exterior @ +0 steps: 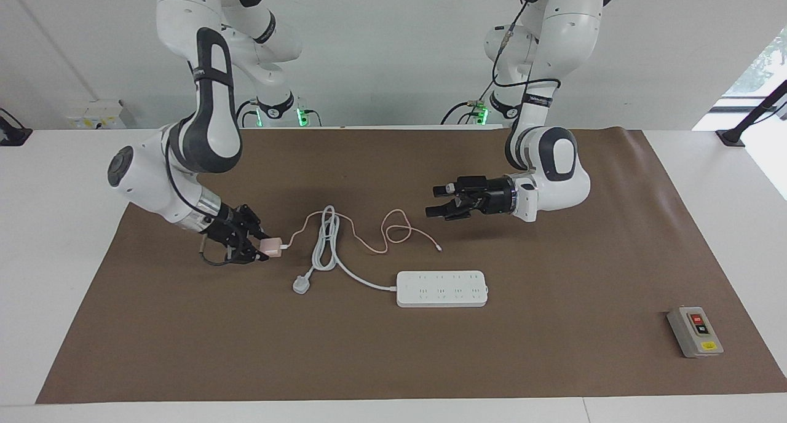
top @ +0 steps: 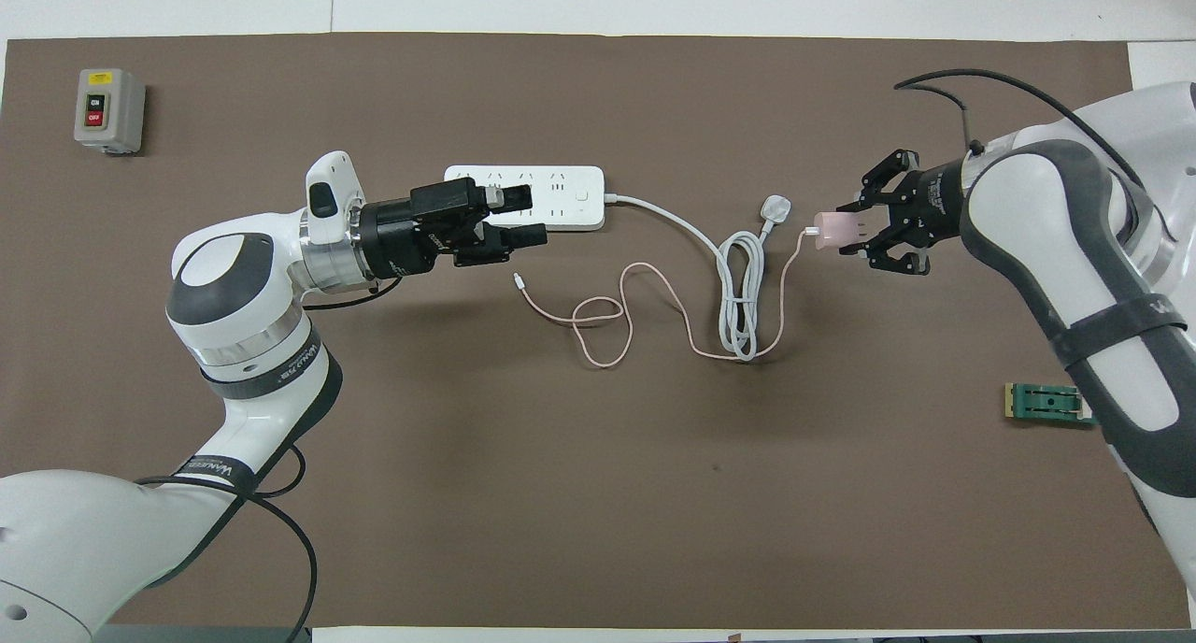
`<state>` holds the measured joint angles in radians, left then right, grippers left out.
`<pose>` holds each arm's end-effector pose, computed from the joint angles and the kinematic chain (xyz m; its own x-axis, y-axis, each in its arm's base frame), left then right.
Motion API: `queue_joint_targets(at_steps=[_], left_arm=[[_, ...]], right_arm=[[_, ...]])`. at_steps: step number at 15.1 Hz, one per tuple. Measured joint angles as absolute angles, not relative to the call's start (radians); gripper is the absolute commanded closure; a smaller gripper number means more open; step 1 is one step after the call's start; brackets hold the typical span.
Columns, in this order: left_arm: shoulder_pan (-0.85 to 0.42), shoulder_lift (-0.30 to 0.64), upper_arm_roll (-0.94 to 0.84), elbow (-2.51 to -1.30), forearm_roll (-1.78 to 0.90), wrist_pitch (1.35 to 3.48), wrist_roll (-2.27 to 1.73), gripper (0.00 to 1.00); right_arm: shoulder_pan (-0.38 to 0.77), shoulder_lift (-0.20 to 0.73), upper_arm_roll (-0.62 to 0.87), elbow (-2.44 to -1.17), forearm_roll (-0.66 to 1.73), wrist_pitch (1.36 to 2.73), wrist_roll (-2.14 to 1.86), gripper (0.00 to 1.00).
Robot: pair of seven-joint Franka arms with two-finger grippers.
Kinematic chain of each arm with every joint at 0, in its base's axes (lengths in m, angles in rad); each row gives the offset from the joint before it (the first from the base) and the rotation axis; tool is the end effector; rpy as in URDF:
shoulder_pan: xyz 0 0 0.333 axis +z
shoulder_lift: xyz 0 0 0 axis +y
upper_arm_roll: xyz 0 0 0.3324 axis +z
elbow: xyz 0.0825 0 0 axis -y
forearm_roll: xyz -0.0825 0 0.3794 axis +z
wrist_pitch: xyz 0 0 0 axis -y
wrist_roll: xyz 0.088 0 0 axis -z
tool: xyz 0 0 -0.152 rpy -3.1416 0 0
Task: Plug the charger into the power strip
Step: 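Grasp the pink charger with the right gripper, then lift the pink charger toward the power strip with the right gripper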
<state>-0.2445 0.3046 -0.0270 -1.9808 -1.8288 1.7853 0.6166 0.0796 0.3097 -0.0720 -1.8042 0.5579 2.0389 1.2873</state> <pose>0.5739 -0.2887 0.3876 0.9893 0.0521 -0.1360 0.1326 0.0641 0.9891 0.6306 0.0582 0.3526 0.0165 -0.8913 -0.4530 -0.9998 -0.0190 0.0008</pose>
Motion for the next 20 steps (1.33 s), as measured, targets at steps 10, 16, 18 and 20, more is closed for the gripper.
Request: queue_joint_targets(at_steps=[10,16,18,20], left_arm=[[-0.244,0.308,-0.022,-1.969,-1.804,1.785,0.701,0.00],[-0.244,0.315,-0.023,-1.968,-1.799,1.784,0.761,0.00],[-0.244,0.316,-0.023,-1.968,-1.797,1.784,0.766,0.00],[-0.244,0.317,-0.023,-1.968,-1.796,1.784,0.767,0.00]], right_arm=[[0.290,0.191,-0.069,-1.777,0.587,2.002,1.546,1.00],[0.406,0.189,-0.067,-1.734,0.587,2.003,1.633,1.00],[0.423,0.190,-0.067,-1.734,0.587,2.001,1.633,1.00],[0.435,0.193,-0.067,-1.734,0.587,2.001,1.633,1.00]])
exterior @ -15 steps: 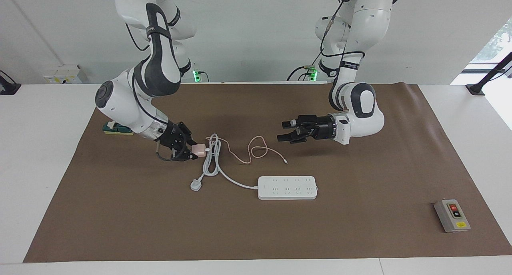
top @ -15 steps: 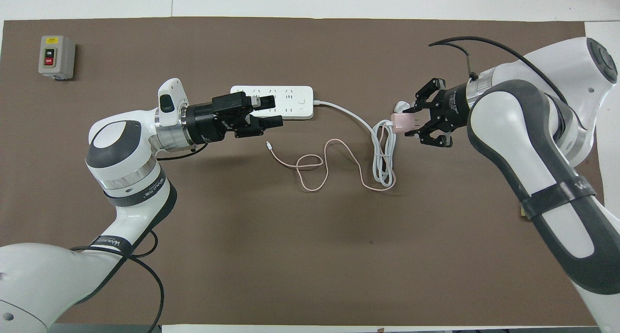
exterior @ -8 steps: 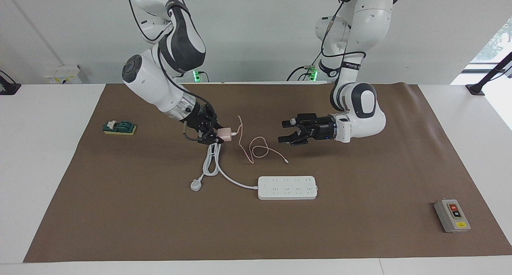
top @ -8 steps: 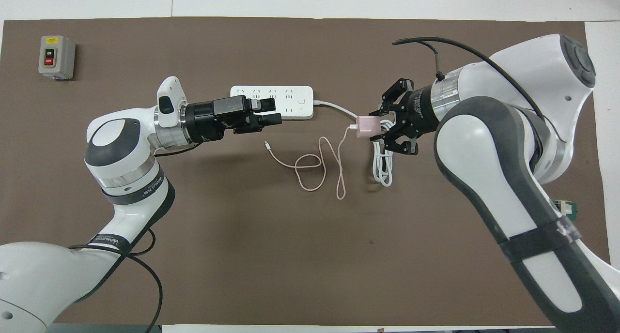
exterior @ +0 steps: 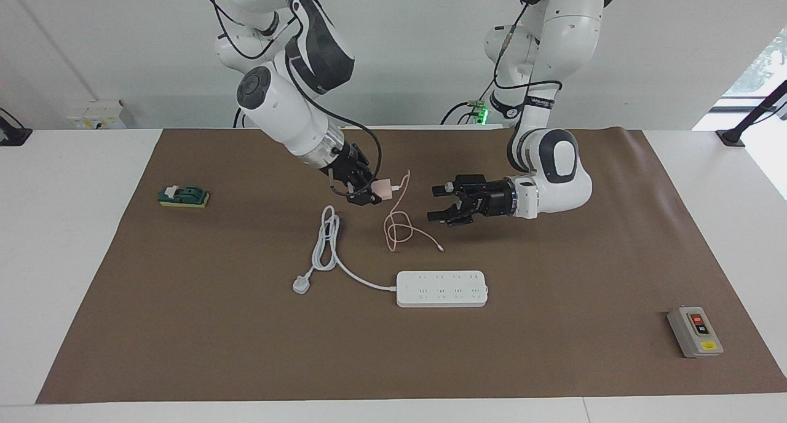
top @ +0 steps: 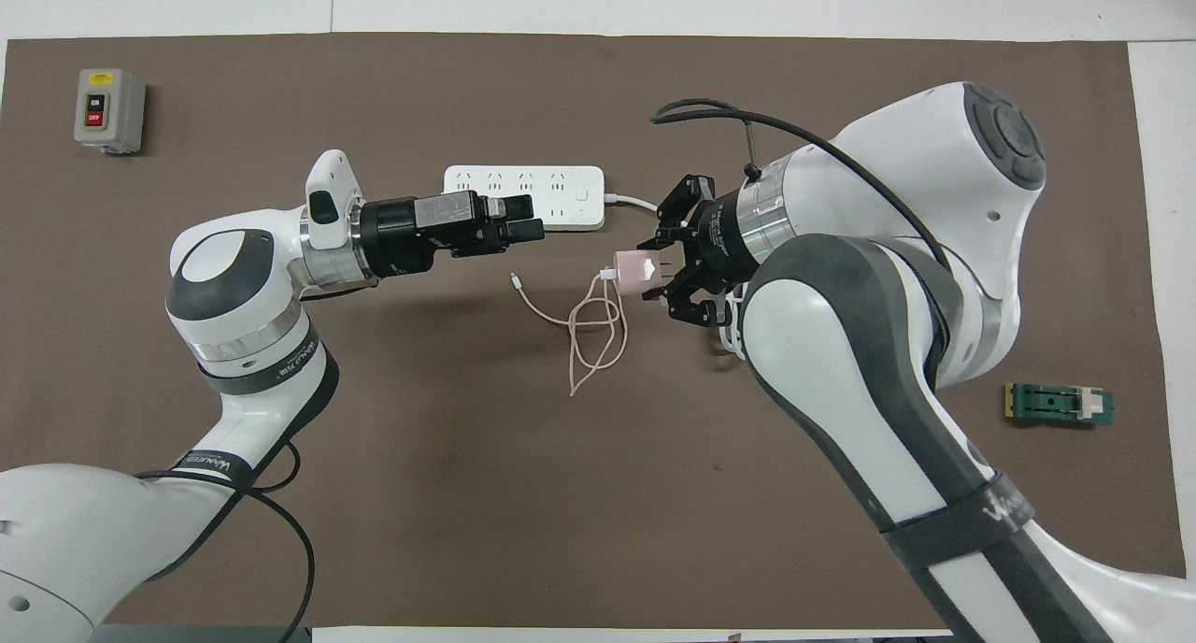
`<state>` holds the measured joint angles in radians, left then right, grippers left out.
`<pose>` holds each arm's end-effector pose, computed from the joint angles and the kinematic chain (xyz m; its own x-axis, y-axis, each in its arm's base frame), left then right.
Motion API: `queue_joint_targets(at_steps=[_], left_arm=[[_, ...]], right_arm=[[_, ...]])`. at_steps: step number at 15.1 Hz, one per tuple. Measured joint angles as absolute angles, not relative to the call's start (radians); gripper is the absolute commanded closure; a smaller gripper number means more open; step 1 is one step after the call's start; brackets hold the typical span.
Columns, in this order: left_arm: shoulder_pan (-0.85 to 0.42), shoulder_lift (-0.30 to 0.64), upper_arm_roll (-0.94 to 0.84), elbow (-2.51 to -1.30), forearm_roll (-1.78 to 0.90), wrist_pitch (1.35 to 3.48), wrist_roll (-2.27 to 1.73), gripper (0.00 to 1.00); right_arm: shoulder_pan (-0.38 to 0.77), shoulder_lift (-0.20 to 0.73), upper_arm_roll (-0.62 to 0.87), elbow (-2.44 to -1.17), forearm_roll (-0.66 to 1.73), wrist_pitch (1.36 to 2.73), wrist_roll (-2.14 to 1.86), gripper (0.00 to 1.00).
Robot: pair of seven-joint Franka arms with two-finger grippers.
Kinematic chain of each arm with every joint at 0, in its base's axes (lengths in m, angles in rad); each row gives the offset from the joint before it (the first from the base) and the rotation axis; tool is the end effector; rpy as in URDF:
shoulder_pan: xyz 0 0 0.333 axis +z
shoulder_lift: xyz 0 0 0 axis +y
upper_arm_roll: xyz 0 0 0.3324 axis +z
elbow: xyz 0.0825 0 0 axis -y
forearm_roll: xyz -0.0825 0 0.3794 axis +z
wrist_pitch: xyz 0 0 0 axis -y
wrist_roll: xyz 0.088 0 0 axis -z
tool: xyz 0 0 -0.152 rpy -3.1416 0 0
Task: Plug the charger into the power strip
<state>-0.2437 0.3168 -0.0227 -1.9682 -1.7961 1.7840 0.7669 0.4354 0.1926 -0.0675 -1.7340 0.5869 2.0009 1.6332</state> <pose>0.5758 -0.2873 0.3825 0.9988 0.0434 0.0223 -0.0237 0.0322 0.9992 0.5703 0.2826 0.4590 0.0611 -0.8591 -0.5082 -0.9964 -0.0824 0.0195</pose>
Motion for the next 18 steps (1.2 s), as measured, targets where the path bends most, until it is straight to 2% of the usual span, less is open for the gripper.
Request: queue_joint_targets(at_steps=[4,11,18], left_arm=[[-0.244,0.317,-0.023,-1.968,-1.795,1.784,0.768,0.00],[-0.263,0.321,-0.028,-1.997,-1.788,1.813,0.796,0.00],[-0.301,0.321,-0.030,-2.016,-1.787,1.854,0.848,0.00]], right_arm=[[0.455,0.223,-0.068,-1.711,0.587,2.000,1.634,1.00],[0.456,0.342,-0.068,-1.521,0.497,1.864,1.682,1.00],[0.454,0.394,-0.077,-1.446,0.487,1.834,1.693,1.00]])
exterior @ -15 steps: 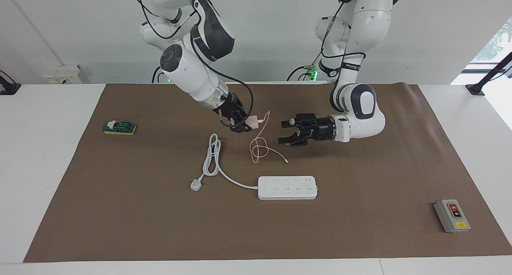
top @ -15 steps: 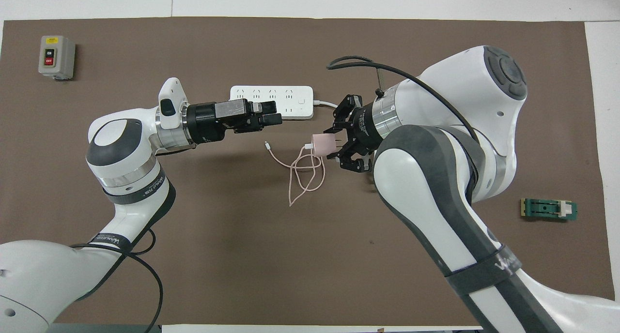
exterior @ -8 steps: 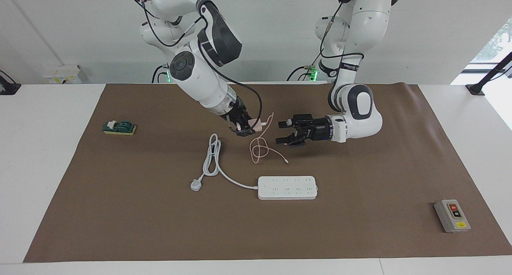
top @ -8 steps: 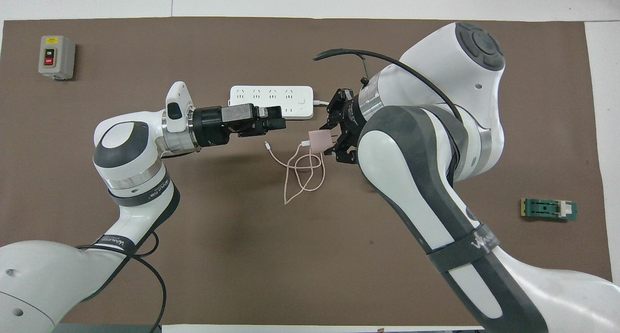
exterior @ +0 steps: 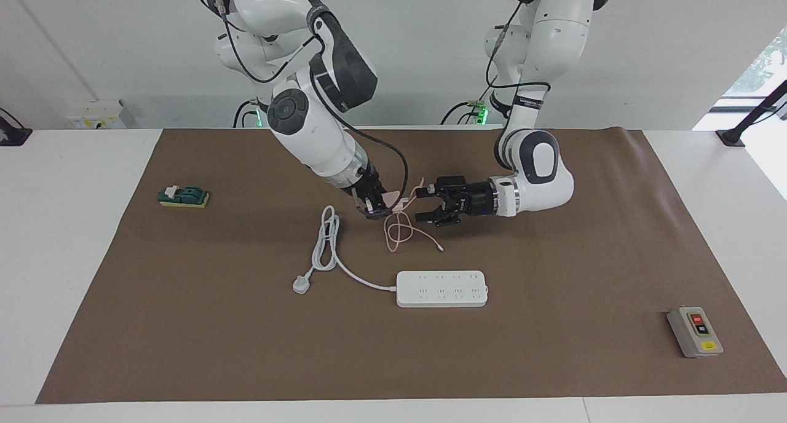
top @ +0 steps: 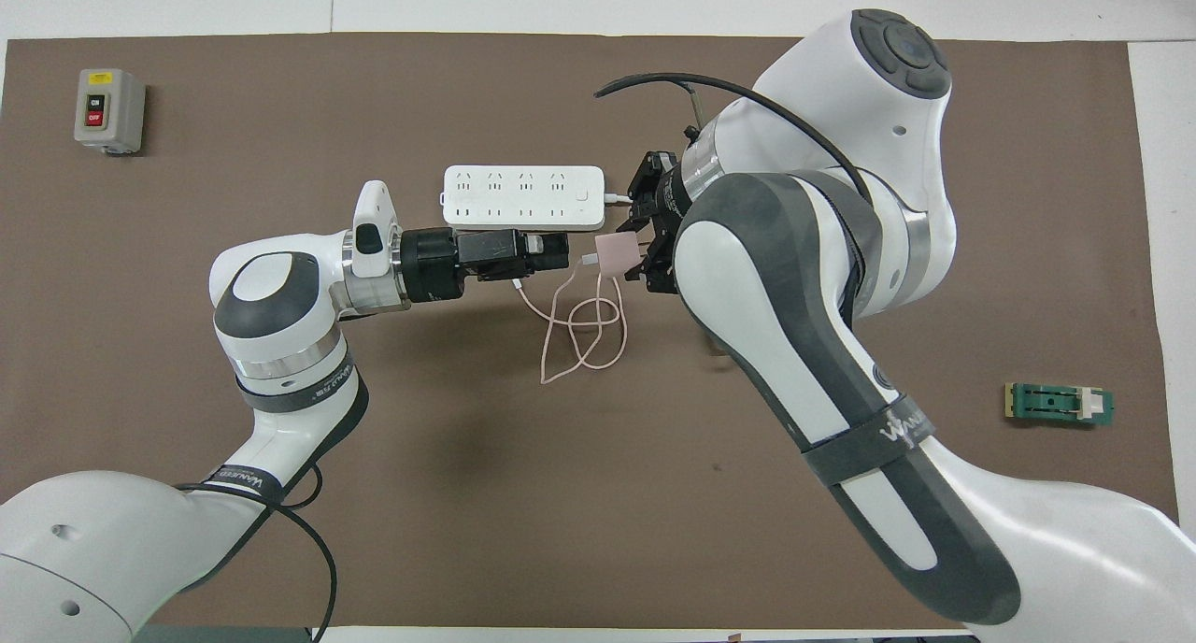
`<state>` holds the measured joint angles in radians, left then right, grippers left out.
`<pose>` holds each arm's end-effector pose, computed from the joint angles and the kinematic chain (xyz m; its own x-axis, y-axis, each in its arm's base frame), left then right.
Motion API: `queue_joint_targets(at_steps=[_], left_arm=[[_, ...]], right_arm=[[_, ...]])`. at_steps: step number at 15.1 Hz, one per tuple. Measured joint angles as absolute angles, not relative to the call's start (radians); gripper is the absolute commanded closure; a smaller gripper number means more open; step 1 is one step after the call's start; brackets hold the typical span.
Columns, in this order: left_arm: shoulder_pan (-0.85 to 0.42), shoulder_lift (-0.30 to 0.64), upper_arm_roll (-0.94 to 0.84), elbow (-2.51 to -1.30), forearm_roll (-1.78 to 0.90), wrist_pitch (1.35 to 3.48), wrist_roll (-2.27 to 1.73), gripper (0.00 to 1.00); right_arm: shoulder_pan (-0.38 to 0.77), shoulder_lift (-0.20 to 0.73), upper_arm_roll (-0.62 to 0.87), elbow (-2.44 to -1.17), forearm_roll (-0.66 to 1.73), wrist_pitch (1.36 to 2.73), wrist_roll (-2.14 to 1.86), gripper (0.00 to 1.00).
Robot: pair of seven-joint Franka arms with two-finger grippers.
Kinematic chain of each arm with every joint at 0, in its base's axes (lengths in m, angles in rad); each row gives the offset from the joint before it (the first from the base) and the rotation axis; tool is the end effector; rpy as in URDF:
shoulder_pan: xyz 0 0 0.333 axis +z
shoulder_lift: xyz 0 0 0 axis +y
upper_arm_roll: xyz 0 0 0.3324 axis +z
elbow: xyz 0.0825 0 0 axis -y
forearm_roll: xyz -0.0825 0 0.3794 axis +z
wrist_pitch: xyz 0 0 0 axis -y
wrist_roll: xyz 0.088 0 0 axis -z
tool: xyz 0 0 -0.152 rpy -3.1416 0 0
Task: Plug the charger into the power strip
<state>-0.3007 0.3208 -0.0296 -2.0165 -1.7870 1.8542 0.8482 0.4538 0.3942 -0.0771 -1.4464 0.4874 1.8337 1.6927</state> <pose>0.5516 -0.3132 0.3505 0.9982 0.0209 0.0557 -0.0549 -0.0380 0.9978 0.6099 0.3117 0.4469 0.1002 -0.9028 -0.4182 -0.9855 -0.1478 0.0829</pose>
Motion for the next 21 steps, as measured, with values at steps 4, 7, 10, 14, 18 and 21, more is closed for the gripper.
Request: queue_joint_targets(at_steps=[4,7,10,14,18,21], left_arm=[[-0.312,0.321,-0.030,-2.016,-1.787,1.860,0.851,0.00],[-0.322,0.321,-0.031,-2.017,-1.787,1.879,0.852,0.00],[-0.336,0.321,-0.032,-2.017,-1.787,1.902,0.853,0.00],[-0.356,0.321,-0.034,-2.016,-1.788,1.928,0.853,0.00],[-0.364,0.321,-0.035,-2.016,-1.791,1.935,0.824,0.00],[-0.366,0.321,-0.036,-2.016,-1.793,1.935,0.774,0.00]], right_arm=[[0.452,0.425,-0.080,-1.419,0.487,1.828,1.704,1.00],[0.452,0.429,-0.080,-1.413,0.486,1.828,1.704,1.00],[0.452,0.429,-0.080,-1.410,0.486,1.828,1.704,1.00],[0.452,0.429,-0.080,-1.409,0.486,1.828,1.704,1.00],[0.452,0.430,-0.080,-1.409,0.486,1.828,1.704,1.00],[0.452,0.430,-0.080,-1.409,0.486,1.828,1.704,1.00]])
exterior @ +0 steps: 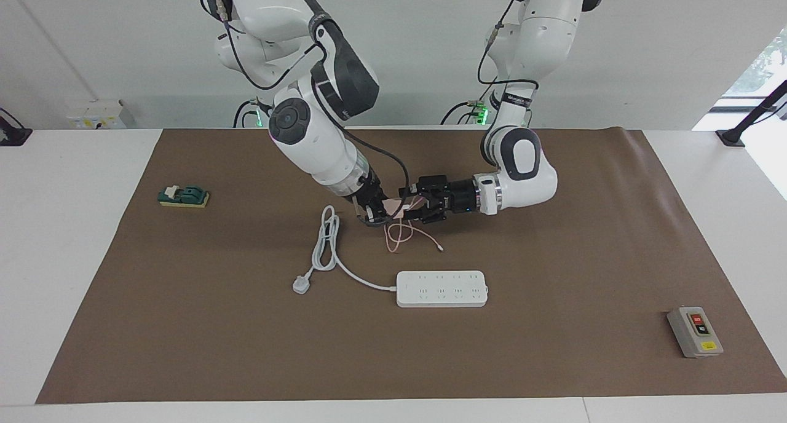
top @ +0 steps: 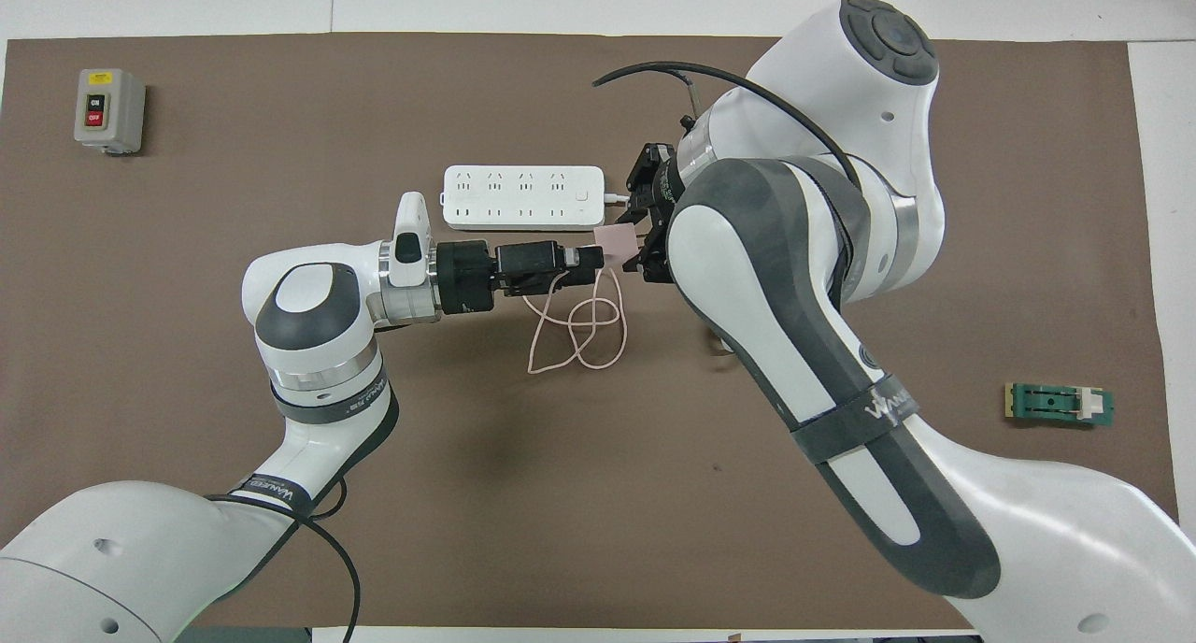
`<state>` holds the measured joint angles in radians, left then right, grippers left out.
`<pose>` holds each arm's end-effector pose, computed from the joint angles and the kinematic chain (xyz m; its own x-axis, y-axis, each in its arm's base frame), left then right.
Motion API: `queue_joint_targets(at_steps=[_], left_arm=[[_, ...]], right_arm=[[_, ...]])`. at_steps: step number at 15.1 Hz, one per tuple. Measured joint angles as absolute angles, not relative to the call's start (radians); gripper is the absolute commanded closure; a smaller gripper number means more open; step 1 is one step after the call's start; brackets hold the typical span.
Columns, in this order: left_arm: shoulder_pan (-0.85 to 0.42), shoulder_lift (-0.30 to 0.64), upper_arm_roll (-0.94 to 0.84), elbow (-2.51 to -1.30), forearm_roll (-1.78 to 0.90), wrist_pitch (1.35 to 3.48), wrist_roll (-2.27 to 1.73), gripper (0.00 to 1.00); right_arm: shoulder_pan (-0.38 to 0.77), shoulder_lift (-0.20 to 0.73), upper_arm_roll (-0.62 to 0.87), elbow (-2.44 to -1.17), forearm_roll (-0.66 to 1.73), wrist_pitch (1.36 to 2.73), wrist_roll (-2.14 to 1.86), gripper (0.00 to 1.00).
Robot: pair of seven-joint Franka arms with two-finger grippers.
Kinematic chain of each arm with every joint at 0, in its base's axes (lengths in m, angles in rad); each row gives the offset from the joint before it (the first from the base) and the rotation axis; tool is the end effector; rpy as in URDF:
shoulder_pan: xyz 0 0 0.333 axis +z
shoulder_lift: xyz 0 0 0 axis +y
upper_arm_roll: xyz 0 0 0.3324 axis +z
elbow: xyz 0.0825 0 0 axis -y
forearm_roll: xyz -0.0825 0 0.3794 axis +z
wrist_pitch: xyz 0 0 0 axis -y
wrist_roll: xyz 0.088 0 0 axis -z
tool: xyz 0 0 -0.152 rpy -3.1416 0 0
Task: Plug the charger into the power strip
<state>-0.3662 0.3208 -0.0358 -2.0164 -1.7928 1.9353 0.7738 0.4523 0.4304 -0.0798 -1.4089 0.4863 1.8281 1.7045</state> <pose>0.5371 -0.3443 0.3430 0.9998 0.0141 -0.0172 0.0184 -0.0884 0.9959 0.6192 0.3137 0.4393 0.0877 -0.9066 -0.4128 -0.9865 -0.1366 0.0903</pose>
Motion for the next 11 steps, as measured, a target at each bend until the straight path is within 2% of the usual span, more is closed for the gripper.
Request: queue_joint_targets(at_steps=[11], left_arm=[[-0.401,0.316,-0.037,-1.998,-1.818,2.007,0.675,0.00]], right_arm=[[0.452,0.432,-0.080,-1.409,0.486,1.834,1.705,1.00]])
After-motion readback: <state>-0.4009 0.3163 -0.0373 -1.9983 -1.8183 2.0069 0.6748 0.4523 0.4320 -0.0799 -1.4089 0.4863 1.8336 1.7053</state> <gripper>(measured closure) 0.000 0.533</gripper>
